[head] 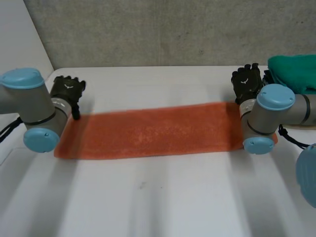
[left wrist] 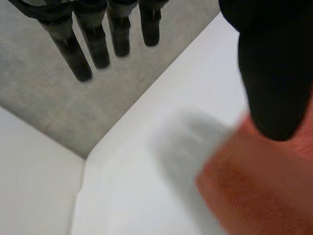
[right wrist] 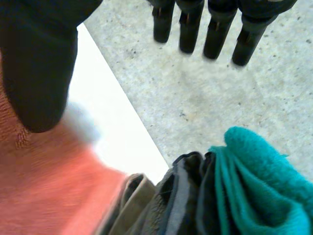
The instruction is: Fold the laundry.
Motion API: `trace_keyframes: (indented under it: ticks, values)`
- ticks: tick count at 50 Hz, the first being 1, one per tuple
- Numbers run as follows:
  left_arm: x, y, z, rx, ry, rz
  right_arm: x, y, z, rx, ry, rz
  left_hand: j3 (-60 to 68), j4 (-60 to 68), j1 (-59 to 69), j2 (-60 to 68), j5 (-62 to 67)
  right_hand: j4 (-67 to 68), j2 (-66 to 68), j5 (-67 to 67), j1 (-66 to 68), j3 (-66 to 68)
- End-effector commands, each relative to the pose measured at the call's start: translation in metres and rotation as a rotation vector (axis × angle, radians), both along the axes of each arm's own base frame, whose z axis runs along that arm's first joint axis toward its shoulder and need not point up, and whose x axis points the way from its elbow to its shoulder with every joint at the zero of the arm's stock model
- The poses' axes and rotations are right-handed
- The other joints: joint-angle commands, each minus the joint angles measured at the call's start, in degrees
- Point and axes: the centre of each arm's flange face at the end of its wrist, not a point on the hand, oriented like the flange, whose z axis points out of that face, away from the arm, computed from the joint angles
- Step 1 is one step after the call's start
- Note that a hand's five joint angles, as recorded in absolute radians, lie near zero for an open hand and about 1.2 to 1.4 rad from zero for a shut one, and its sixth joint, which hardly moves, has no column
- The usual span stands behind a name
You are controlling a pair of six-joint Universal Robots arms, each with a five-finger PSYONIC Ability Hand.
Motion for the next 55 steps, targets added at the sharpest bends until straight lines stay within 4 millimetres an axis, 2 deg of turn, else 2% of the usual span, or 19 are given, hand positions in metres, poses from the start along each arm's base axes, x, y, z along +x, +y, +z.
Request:
trace_keyframes:
  ticks: [1, 6, 7, 10, 14, 22, 25, 26, 29, 32, 35, 40, 41, 46, 48, 51, 52, 53, 55]
  values:
    - [-0.003, 0.030, 0.016, 0.049, 0.064, -0.020, -0.013, 0.030, 0.017, 0.164, -0.096, 0.017, -7.0, -6.2, -2.1, -6.6, -6.9, -5.6, -4.1, -5.1, -4.1, -5.3]
    - [0.010, 0.048, 0.028, 0.045, 0.104, -0.010, -0.034, 0.065, 0.036, 0.320, -0.196, 0.059, -7.0, -6.2, -2.1, -6.6, -6.9, -5.6, -4.1, -5.1, -4.1, -5.3]
    - [0.014, 0.055, 0.033, 0.040, 0.116, -0.012, -0.045, 0.074, 0.041, 0.366, -0.203, 0.060, -7.0, -6.2, -2.1, -6.6, -6.9, -5.6, -4.1, -5.1, -4.1, -5.3]
    - [0.020, 0.063, 0.037, 0.032, 0.134, -0.019, -0.061, 0.086, 0.044, 0.432, -0.206, 0.051, -7.0, -6.2, -2.1, -6.6, -6.9, -2.2, -0.8, -1.7, -0.8, -2.0]
    - [0.027, 0.076, 0.042, 0.015, 0.172, -0.052, -0.088, 0.099, 0.032, 0.548, -0.211, 0.011, -7.0, -6.2, -2.1, -6.6, -6.9, 4.0, 5.4, 4.5, 5.4, 4.3]
    - [0.026, 0.084, 0.039, -0.011, 0.212, -0.093, -0.101, 0.082, -0.004, 0.528, -0.219, -0.008, -7.0, -6.2, -2.1, -6.6, -6.9, 10.4, 11.8, 10.9, 11.8, 10.7]
    - [0.024, 0.086, 0.037, -0.005, 0.210, -0.091, -0.101, 0.073, -0.015, 0.501, -0.217, -0.008, -7.0, -6.2, -2.1, -6.6, -6.9, 29.2, 30.6, 29.7, 30.6, 29.4]
    - [0.022, 0.087, 0.037, -0.003, 0.209, -0.092, -0.102, 0.068, -0.017, 0.480, -0.216, -0.016, -7.0, -6.2, -2.1, -6.6, -6.9, 64.1, 65.5, 64.6, 65.5, 64.3]
    - [0.020, 0.089, 0.036, 0.000, 0.208, -0.092, -0.111, 0.067, -0.014, 0.469, -0.215, -0.076, -7.0, -6.2, -2.1, -6.6, -6.9, 64.4, 65.9, 64.9, 65.9, 64.7]
    - [0.020, 0.091, 0.036, 0.001, 0.207, -0.087, -0.122, 0.071, 0.003, 0.421, -0.220, -0.134, -7.0, -6.2, -2.1, -6.6, -6.9, 64.4, 65.9, 64.9, 65.9, 64.7]
    - [0.022, 0.093, 0.041, -0.009, 0.209, -0.078, -0.143, 0.073, 0.023, 0.364, -0.214, -0.183, -7.0, -6.2, -2.1, -6.6, -6.9, 64.4, 65.9, 64.9, 65.9, 64.7]
    - [0.027, 0.095, 0.049, -0.029, 0.214, -0.073, -0.182, 0.068, 0.026, 0.351, -0.146, -0.265, -7.0, -6.2, -2.1, -6.6, -6.9, 64.4, 65.9, 64.9, 65.9, 64.7]
    - [0.029, 0.095, 0.050, -0.033, 0.214, -0.066, -0.197, 0.065, 0.027, 0.345, -0.103, -0.297, -7.0, -6.2, -2.1, -6.6, -6.9, 64.4, 65.9, 64.9, 65.9, 64.7]
    - [0.036, 0.097, 0.055, -0.038, 0.218, -0.054, -0.231, 0.050, 0.030, 0.324, 0.109, -0.371, -7.0, -6.2, -2.1, -6.6, -6.9, 64.4, 65.9, 64.9, 65.9, 64.7]
    - [0.038, 0.097, 0.057, -0.040, 0.221, -0.052, -0.231, 0.046, 0.033, 0.311, 0.168, -0.379, -7.0, -6.2, -2.1, -6.6, -6.9, 64.4, 65.9, 64.9, 65.9, 64.7]
    - [0.040, 0.098, 0.060, -0.045, 0.238, -0.054, -0.203, 0.043, 0.043, 0.258, 0.191, -0.329, -7.0, -6.2, -2.1, -6.6, -6.9, 64.4, 65.9, 64.9, 65.9, 64.7]
    - [0.040, 0.099, 0.060, -0.045, 0.245, -0.058, -0.190, 0.044, 0.046, 0.240, 0.190, -0.296, -7.0, -6.2, -2.1, -6.6, -6.9, 64.4, 65.9, 64.9, 65.9, 64.7]
    - [0.040, 0.099, 0.061, -0.044, 0.254, -0.060, -0.161, 0.048, 0.053, 0.189, 0.189, -0.214, -7.0, -6.2, -2.1, -6.6, -6.9, 64.4, 65.9, 64.9, 65.9, 64.7]
    - [0.040, 0.100, 0.062, -0.043, 0.265, -0.059, -0.128, 0.057, 0.063, 0.123, 0.186, -0.117, -7.0, -6.2, -2.1, -6.6, -6.9, 64.4, 65.9, 64.9, 65.9, 64.7]
